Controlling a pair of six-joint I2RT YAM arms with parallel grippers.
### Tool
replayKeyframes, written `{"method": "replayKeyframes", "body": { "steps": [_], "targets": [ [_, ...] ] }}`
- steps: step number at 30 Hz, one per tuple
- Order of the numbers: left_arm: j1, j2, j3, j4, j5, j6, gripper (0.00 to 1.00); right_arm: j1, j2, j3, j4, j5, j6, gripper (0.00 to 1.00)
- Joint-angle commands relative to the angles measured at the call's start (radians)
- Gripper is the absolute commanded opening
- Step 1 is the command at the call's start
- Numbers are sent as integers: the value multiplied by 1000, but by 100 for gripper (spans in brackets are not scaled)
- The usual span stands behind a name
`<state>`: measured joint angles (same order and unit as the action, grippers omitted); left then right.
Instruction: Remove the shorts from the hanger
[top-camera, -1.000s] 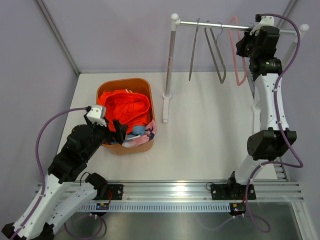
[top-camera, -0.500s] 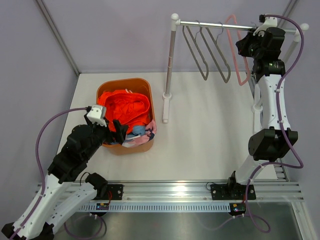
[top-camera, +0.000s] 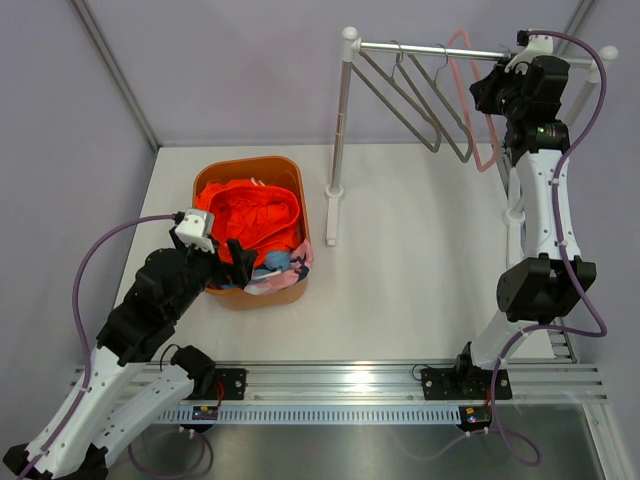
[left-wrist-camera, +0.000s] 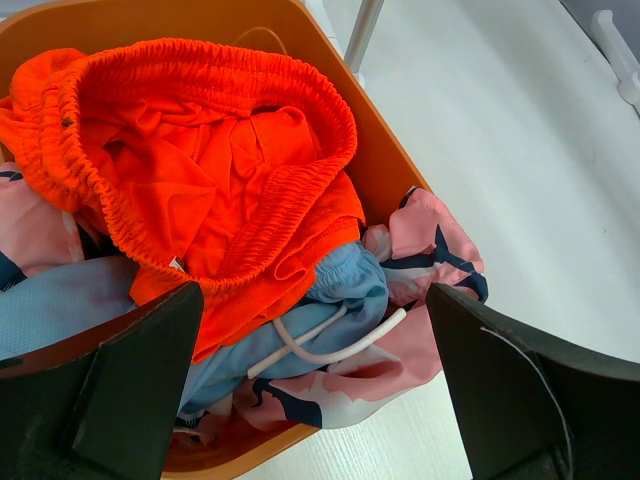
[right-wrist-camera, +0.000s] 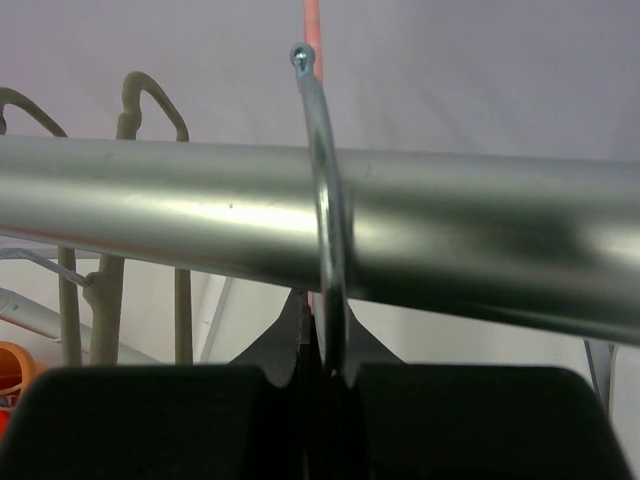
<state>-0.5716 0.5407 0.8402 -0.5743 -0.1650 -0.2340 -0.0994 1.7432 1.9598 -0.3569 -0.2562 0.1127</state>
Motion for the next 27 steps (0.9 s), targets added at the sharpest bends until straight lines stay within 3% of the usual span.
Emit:
{"method": "replayKeyframes", "body": {
  "steps": [1, 20, 27],
  "targets": [
    [-5, 8, -7, 42, -14, 13, 99, -2, -45, -9, 29, -6, 8, 0],
    [-5, 16, -7, 42, -18, 15, 99, -2, -73, -62, 38, 49, 15, 6],
    [-5, 15, -7, 40, -18, 15, 99, -2, -96, -81, 44, 72, 24, 17]
  ]
}}
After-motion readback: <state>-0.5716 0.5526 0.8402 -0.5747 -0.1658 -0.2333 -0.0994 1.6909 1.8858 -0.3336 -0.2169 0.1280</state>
